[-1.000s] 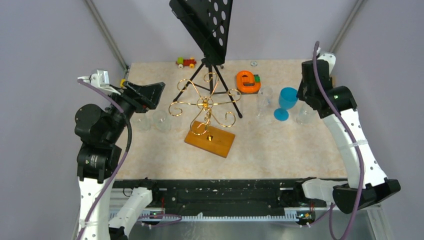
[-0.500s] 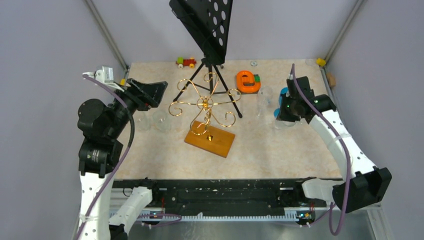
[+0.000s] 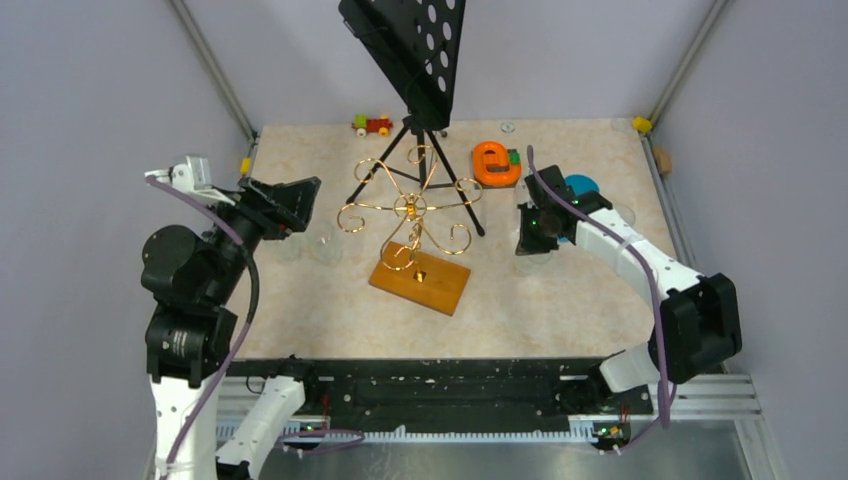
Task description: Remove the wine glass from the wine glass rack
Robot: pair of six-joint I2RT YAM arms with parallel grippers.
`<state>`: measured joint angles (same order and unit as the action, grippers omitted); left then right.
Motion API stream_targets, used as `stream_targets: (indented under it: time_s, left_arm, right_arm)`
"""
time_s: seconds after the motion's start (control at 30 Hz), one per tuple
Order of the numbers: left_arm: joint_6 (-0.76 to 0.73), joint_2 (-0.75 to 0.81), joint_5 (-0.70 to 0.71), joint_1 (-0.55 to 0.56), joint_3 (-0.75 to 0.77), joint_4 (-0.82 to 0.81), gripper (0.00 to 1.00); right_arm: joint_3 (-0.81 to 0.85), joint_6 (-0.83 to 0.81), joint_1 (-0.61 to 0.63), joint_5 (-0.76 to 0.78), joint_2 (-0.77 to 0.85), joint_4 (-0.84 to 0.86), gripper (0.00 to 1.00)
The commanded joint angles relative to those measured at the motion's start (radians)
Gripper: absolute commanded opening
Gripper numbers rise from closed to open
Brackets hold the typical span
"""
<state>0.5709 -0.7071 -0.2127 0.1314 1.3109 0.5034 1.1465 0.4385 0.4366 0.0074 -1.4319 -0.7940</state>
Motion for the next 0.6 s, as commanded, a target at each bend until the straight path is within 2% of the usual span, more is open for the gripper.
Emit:
stream_targets:
  time_s: [0.0,0.2,0.33,0.47,0.57]
  left_arm:
    - [-0.060,0.068,0.124,-0.003,0.022,0.066,0.81]
    - [-0.127,0.145,0.393,-0.003,-0.001,0.193,0.75]
    - [-0.161,0.174,0.458,-0.002,-0.016,0.257,0.76]
    - [-0.184,0.190,0.469,-0.003,-0.034,0.303,0.92]
    - [-0.189,0.192,0.492,-0.003,-0.036,0.346,0.95]
  right_arm:
    - [0.000,0.019,0.001,0.033,-0.012,0.095,0.04]
    - [0.005,0.008,0.001,0.035,-0.053,0.103,0.12]
    - [0.014,-0.001,0.001,0.032,-0.067,0.103,0.26]
    - [0.046,-0.019,0.001,0.031,-0.048,0.094,0.38]
    - [0.084,-0.027,0.001,0.041,-0.004,0.082,0.46]
